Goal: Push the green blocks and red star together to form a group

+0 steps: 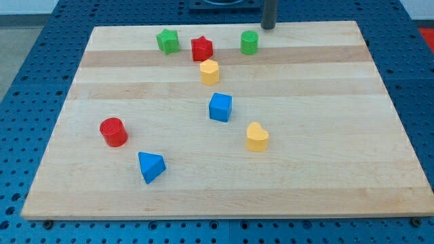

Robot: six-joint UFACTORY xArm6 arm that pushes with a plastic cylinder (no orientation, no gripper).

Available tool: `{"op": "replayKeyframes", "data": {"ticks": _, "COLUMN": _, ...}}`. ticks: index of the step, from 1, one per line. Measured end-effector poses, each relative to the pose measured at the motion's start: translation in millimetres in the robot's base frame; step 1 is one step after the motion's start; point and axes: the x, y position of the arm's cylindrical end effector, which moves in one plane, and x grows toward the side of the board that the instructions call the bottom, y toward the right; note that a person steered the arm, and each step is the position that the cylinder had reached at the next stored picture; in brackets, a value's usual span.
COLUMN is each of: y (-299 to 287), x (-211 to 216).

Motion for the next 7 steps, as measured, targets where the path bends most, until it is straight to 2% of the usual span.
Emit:
{"op": "replayKeyframes", "data": {"ticks": 3, "y": -12, "x": 16}}
{"op": "replayKeyframes", "data": {"ticks": 5, "y": -16, "x": 56}}
{"op": "replayKeyframes", "data": {"ticks": 7, "y": -39, "x": 62}}
